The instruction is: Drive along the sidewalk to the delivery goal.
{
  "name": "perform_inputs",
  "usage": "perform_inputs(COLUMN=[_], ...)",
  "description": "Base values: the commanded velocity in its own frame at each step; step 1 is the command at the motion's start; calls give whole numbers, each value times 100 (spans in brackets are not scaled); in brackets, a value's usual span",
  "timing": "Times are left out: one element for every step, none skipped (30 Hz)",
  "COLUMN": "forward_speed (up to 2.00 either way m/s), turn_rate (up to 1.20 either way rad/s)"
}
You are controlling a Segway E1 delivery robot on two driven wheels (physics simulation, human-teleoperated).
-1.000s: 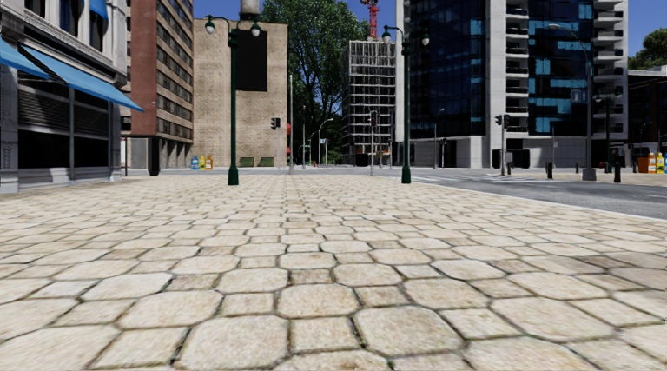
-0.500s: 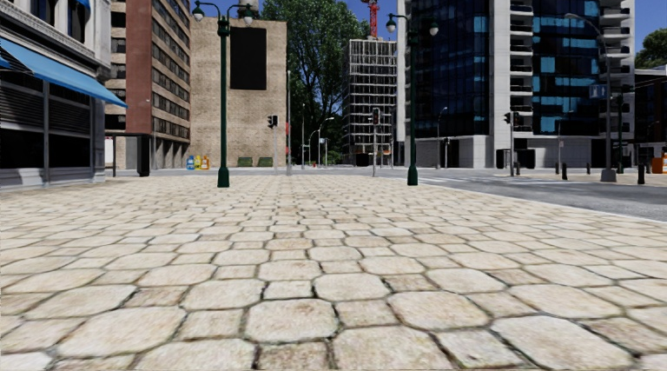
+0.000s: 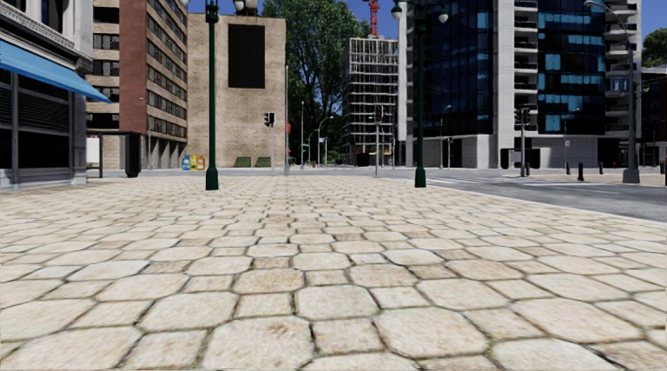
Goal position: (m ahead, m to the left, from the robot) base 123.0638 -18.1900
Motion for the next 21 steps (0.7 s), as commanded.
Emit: perform_inputs(forward_speed=[200,200,200,200,200,200,200,200,200,200,200,200,200,200,200,200,200,200,200,200,200], turn_rate=[0,0,0,0,0,0,0,0,0,0,0,0,0,0,0,0,0,0,0,0,0])
